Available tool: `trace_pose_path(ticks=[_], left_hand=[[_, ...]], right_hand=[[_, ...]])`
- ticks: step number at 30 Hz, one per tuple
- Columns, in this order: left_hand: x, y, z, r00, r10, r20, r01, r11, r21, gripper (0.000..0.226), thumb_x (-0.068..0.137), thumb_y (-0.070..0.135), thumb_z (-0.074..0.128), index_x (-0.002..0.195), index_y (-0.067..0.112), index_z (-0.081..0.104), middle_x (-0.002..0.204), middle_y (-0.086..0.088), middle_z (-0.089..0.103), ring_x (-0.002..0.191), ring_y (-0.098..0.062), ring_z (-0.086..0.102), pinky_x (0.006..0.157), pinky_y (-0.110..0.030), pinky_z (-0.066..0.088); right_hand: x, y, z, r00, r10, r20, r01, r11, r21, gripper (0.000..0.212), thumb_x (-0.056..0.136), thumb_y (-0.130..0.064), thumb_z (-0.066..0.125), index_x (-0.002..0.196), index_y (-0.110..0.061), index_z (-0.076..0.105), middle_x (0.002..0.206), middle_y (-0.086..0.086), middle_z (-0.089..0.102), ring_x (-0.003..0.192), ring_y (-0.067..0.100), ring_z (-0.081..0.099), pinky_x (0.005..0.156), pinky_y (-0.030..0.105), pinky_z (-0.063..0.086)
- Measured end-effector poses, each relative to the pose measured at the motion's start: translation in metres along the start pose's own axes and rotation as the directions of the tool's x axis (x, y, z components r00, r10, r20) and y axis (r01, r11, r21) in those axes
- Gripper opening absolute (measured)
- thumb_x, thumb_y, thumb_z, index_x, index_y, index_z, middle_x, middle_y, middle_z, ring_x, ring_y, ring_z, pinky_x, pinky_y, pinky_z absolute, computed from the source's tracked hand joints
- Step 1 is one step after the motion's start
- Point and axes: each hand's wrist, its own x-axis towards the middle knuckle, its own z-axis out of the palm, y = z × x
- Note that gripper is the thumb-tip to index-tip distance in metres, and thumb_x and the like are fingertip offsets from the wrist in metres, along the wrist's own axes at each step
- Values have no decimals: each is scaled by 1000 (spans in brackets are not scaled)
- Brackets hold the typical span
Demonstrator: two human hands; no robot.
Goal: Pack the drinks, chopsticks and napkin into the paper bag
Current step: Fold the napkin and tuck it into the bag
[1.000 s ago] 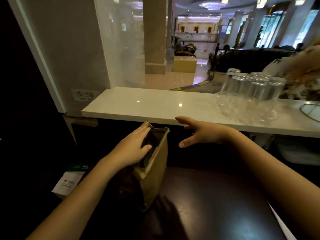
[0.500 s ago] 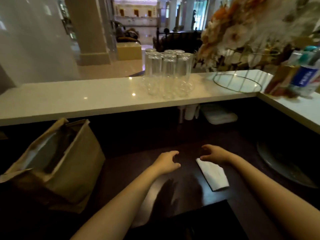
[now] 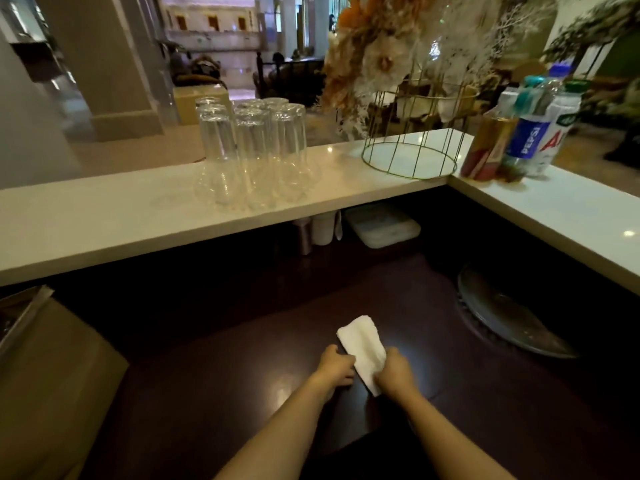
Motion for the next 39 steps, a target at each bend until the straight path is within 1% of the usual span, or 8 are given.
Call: trace_pose_path(ticks=[3,7,11,15,18,25,32,39], left_hand=[[8,4,1,999,-30,-22,27,994,-106,58,92,16,46,140,2,18,117,-20,59,87,-24,61,68,-31,52],[9,14,-9,999,-29,-16,23,953,-301,35,93,19,47,121,-2,50,115,-22,62,101,-36,62,75,-41,54],[3,39,-27,988,135,-80,-157,891,-426,26,90,6,50,114,-5,54,103,-22,62,86,-32,62,76,-43,52],[-16,77,-55,925,340,-171,-376,882,-283,13,89,6,53,99,3,60,103,-17,63,87,-29,62,83,-45,51],[-41,102,-82,867,470,-169,-495,853,-168,19,89,14,56,106,8,61,109,-13,65,93,-25,64,85,-42,53],[-121,140,-154,666,676,-315,-687,720,93,27,87,22,59,112,12,57,103,-7,68,91,-20,66,74,-32,55],[-196,124,-240,443,706,-552,-754,627,197,5,89,19,56,88,15,58,92,-9,67,84,-21,64,73,-36,54],[-241,104,-323,487,678,-550,-687,686,237,9,91,19,51,99,17,47,100,-8,63,92,-27,61,81,-42,51]], right_hand=[[0,-11,-1,998,-15,53,4,979,202,41,77,-6,60,117,-1,51,116,16,62,103,27,60,75,27,44],[-2,-29,-14,989,-95,110,34,887,460,41,77,3,61,117,3,50,114,19,61,91,21,56,75,33,49],[-3,-48,-31,960,-211,183,71,818,570,42,79,3,63,118,4,48,105,12,58,91,21,58,67,27,51],[-2,-77,-52,926,-326,190,173,815,552,28,85,-26,64,104,-9,53,111,13,62,88,14,61,71,26,53],[-3,-109,-74,905,-397,153,241,774,585,46,86,-36,60,122,-12,46,121,8,57,100,16,60,82,30,55],[-50,-207,-104,784,-621,1,434,549,715,41,79,-19,69,117,-20,55,106,-3,66,93,9,65,64,20,55],[-124,-297,-78,607,-781,148,493,516,701,12,79,-27,70,89,-28,63,95,-3,69,90,12,67,72,25,56],[-178,-378,-50,534,-844,56,659,457,597,38,79,-15,71,114,-2,60,101,14,66,92,24,63,72,32,53]])
